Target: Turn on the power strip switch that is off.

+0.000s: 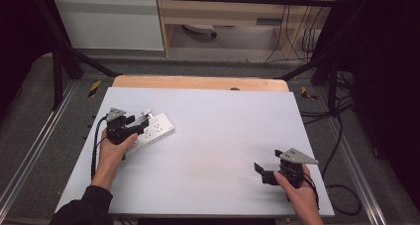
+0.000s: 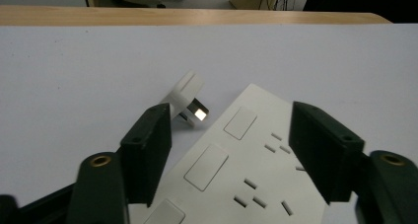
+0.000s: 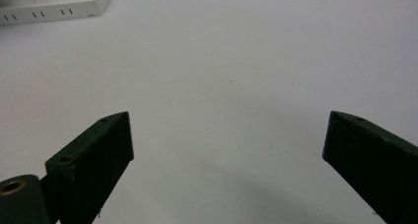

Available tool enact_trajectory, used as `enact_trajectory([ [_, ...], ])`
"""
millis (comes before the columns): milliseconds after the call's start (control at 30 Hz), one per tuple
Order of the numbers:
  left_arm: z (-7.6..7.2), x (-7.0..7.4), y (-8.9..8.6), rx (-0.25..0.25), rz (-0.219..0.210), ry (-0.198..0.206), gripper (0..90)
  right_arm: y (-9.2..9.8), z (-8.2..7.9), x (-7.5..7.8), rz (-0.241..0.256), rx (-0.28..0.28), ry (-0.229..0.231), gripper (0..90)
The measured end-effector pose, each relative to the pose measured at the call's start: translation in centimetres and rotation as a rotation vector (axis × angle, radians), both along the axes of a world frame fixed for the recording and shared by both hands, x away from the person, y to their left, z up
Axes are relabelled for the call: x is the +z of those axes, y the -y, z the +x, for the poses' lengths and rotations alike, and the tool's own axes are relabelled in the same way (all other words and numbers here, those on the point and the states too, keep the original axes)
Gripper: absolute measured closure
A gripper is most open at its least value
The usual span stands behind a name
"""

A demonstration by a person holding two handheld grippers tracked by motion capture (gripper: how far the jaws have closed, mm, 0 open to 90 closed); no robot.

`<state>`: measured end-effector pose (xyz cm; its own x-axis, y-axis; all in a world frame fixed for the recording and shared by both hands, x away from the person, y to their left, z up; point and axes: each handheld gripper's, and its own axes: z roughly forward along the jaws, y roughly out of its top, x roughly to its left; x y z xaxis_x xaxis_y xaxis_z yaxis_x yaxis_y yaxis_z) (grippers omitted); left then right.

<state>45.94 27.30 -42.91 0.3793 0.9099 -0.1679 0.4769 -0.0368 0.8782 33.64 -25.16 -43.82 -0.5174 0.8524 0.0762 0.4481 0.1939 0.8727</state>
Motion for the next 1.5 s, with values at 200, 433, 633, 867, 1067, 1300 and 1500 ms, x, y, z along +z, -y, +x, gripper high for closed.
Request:
enact_trajectory([
  [200, 0.0, 0.1, 0.3, -0.018, -0.01, 0.014, 17.8, 0.0, 0.0, 0.0, 0.0, -0.001, 0.001, 5.4],
  [433, -0.2, 0.5, 0.8, -0.04, -0.014, 0.065, 8.3, 0.0, 0.0, 0.0, 0.0, -0.002, 0.001, 5.2],
  [633, -0.4, 0.8, 1.2, -0.046, -0.016, 0.08, 8.0, 0.0, 0.0, 0.0, 0.002, -0.003, 0.0, 5.0],
  [867, -0.9, 1.9, 2.0, -0.072, -0.031, 0.106, 7.9, 0.0, 0.1, -0.1, 0.005, -0.005, -0.003, 4.7],
  [1067, -1.3, 2.9, 2.7, -0.086, -0.039, 0.106, 8.3, 0.0, 0.2, -0.1, 0.006, -0.003, -0.004, 3.8],
  [1300, -2.2, 4.3, 2.9, -0.105, -0.05, 0.101, 8.2, 0.1, 0.2, 0.0, 0.017, 0.002, 0.001, 3.2],
  [1500, -3.3, 5.3, 2.8, -0.121, -0.041, 0.099, 8.0, 0.1, 0.2, 0.0, 0.016, 0.006, 0.003, 3.1],
])
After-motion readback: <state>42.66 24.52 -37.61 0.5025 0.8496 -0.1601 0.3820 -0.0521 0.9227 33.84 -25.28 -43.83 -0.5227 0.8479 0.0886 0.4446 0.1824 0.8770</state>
